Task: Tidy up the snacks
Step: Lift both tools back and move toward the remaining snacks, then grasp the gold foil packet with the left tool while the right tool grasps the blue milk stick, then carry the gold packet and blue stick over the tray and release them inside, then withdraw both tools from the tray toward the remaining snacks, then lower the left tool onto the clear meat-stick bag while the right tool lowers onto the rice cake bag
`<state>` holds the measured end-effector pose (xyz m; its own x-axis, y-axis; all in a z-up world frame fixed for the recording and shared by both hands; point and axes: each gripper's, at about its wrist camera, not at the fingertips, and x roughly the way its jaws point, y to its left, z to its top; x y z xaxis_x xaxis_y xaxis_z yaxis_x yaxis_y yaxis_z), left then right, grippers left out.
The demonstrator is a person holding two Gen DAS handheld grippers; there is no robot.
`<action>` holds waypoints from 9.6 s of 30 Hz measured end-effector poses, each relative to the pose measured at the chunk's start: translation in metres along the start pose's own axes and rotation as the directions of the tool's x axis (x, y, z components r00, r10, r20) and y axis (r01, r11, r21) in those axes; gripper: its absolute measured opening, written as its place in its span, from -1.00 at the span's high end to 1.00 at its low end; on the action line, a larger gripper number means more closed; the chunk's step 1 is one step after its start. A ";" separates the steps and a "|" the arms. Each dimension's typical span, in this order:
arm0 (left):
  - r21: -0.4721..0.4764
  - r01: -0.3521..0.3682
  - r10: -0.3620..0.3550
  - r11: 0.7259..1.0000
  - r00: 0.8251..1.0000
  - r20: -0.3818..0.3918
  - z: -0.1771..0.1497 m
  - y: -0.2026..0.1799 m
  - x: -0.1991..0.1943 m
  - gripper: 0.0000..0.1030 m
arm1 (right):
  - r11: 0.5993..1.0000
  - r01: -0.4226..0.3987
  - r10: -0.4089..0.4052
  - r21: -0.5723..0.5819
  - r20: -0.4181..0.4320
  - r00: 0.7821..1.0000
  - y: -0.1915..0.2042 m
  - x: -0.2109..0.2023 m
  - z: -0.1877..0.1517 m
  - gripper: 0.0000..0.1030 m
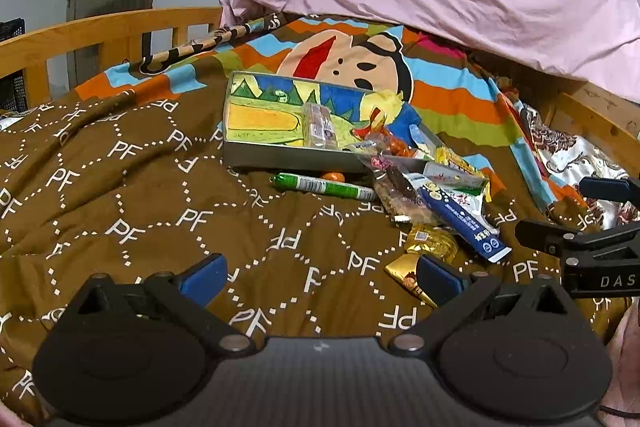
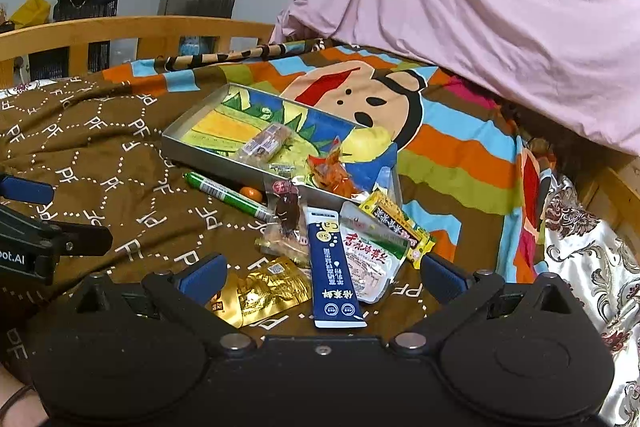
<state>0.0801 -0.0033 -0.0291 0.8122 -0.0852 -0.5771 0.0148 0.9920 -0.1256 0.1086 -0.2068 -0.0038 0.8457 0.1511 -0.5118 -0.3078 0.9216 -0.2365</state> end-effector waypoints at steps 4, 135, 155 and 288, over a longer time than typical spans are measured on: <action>0.015 0.000 0.000 1.000 1.000 -0.017 -0.001 -0.002 0.004 -0.99 | 1.000 -0.001 0.001 0.009 -0.007 1.000 -0.002 0.003 0.000 -0.99; -0.050 0.202 -0.206 0.978 0.974 -0.093 0.042 0.000 0.089 -0.03 | 0.929 0.031 -0.025 -0.369 0.023 0.999 0.024 0.096 -0.009 0.26; -0.072 0.022 -0.009 0.997 0.985 0.172 0.103 0.024 0.113 -0.03 | 0.854 0.273 -0.066 -0.442 0.429 0.901 0.038 0.106 0.018 0.25; -0.027 0.126 -0.127 0.992 0.991 -0.036 0.038 0.004 0.125 -0.99 | 0.996 -0.086 0.079 -0.038 -0.159 0.984 -0.042 0.124 0.003 -0.99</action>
<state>0.2040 -0.0067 -0.0706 0.7822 -0.2140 -0.5851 0.1018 0.9704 -0.2188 0.2281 -0.2250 -0.0548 0.7385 0.1642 -0.6539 -0.3954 0.8911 -0.2228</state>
